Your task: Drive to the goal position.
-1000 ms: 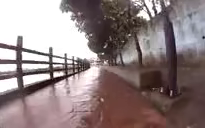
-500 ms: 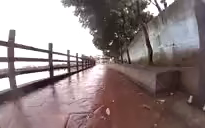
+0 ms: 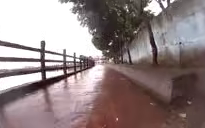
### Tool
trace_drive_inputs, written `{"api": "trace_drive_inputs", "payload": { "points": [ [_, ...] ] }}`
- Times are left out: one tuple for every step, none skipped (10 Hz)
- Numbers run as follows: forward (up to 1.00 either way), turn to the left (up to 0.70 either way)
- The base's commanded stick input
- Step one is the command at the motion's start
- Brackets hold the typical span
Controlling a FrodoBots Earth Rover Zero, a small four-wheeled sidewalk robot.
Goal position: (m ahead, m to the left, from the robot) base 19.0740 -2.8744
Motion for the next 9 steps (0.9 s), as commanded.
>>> {"api": "trace_drive_inputs", "payload": {
  "points": [
    [1.0,-0.01],
    [1.0,-0.01],
    [1.0,-0.01],
    [1.0,-0.01],
    [1.0,-0.01],
    [1.0,-0.01],
    [1.0,-0.01],
    [1.0,-0.01],
    [1.0,-0.01]
  ]
}}
